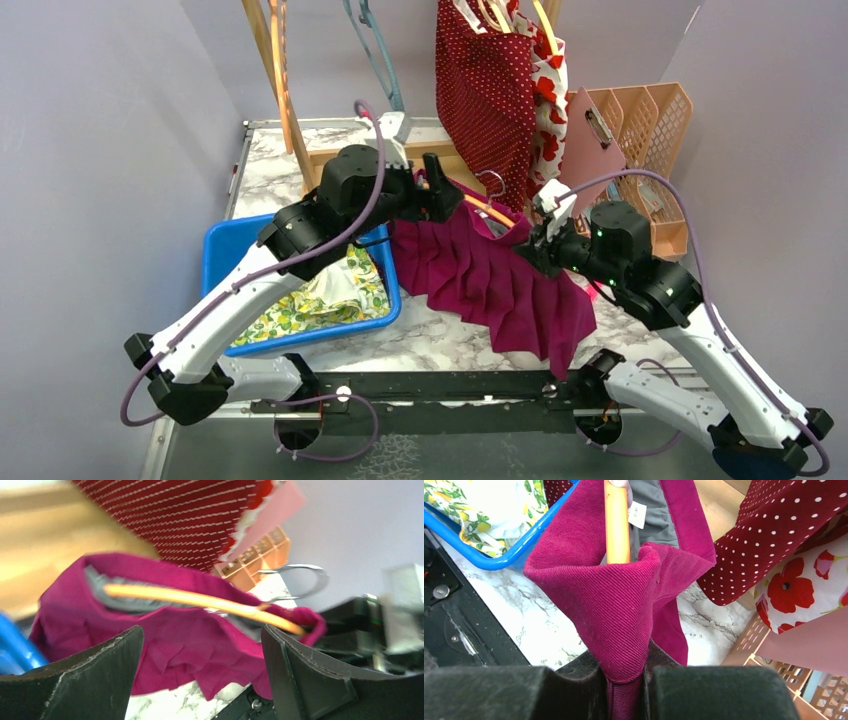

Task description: Remove the skirt from the hanger

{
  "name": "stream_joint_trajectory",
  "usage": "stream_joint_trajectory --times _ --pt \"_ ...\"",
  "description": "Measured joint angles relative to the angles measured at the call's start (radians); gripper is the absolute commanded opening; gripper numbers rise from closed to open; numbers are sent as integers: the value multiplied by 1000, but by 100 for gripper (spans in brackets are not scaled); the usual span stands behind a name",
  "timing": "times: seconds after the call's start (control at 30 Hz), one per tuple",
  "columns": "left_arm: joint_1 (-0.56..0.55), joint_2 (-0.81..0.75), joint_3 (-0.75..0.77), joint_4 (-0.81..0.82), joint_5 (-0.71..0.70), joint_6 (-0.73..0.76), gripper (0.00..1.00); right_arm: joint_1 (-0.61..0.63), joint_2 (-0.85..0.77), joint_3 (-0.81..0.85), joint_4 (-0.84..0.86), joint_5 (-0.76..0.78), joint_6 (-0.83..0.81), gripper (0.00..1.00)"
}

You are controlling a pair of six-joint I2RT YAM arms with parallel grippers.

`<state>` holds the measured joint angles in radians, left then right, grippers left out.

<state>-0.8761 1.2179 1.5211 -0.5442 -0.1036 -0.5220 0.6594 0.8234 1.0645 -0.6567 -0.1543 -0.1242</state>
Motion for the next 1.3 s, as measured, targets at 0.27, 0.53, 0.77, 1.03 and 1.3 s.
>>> stream_joint_trajectory --times 0.27,0.53,0.77,1.03,1.3 --pt "251 14 -39 -132 40 -170 84 0 -76 -4 -9 -22 -7 1" --pt "266 114 -31 -165 74 -155 51 0 -116 -4 -48 -49 -28 1" --pt "292 105 -69 -154 47 -124 6 1 -182 -4 -66 -44 -26 1" --pt "325 83 -127 -132 76 -129 0 3 -230 -35 -61 -12 31 1" --pt "329 -43 -283 -27 92 -250 0 10 -284 -75 -46 66 99 1"
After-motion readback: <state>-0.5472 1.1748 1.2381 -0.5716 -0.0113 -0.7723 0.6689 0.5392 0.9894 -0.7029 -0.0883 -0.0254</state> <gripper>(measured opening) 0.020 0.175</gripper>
